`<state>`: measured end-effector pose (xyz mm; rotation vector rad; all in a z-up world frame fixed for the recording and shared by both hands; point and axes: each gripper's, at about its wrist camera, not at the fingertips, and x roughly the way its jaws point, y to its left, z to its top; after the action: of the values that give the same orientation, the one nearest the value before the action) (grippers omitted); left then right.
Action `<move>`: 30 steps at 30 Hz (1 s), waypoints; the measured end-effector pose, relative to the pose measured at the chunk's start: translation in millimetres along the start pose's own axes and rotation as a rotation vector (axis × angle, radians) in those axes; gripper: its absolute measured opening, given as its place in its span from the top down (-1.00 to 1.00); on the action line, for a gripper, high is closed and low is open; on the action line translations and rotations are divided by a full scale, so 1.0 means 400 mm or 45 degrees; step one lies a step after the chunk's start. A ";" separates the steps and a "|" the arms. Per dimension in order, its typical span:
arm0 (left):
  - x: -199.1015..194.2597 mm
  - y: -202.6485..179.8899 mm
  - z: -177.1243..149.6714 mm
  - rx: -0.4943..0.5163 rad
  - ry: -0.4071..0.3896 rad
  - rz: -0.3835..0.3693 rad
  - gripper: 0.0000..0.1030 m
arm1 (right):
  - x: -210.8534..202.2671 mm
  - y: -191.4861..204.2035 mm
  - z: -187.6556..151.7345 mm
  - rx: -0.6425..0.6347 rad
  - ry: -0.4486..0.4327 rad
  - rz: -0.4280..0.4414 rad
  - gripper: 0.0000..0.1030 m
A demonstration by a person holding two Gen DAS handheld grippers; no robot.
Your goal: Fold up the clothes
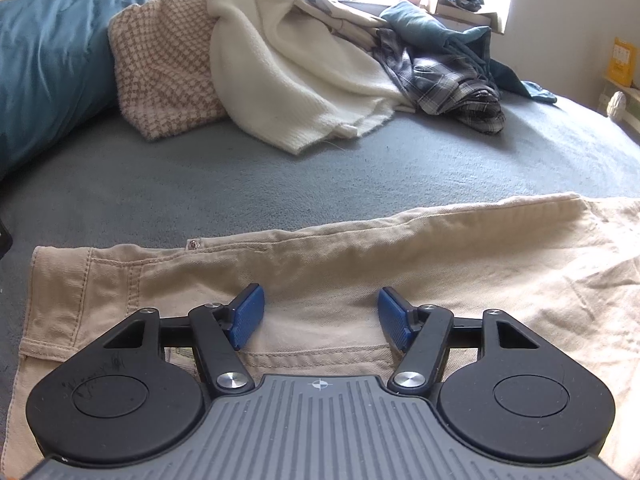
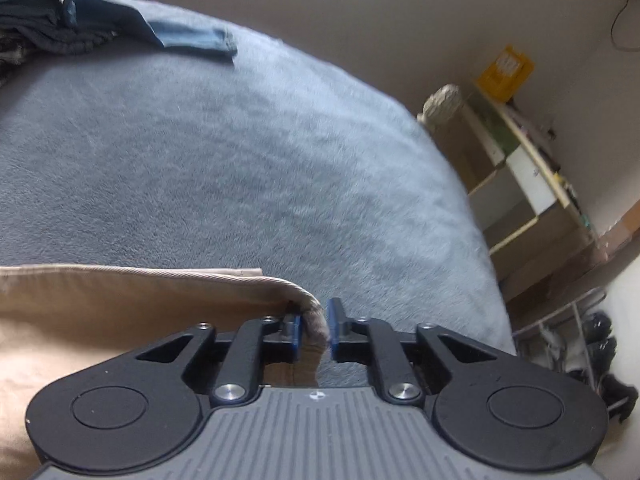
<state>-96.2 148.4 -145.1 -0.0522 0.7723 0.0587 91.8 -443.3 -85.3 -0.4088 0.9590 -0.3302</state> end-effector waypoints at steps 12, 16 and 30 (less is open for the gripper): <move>0.001 -0.002 0.001 0.008 0.002 0.004 -0.25 | 0.010 -0.228 -0.070 0.613 -0.011 0.113 -0.22; 0.001 -0.002 0.000 0.001 0.001 0.006 -0.25 | -0.012 -0.334 -0.158 1.038 -0.014 0.300 -0.21; 0.001 -0.007 -0.013 -0.001 -0.045 0.019 -0.28 | 0.035 -0.235 -0.404 1.521 0.063 0.798 0.15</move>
<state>-99.3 145.1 -149.0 -0.0461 0.7371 0.0737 -45.2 -562.4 -132.8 0.9754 0.7375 -0.2805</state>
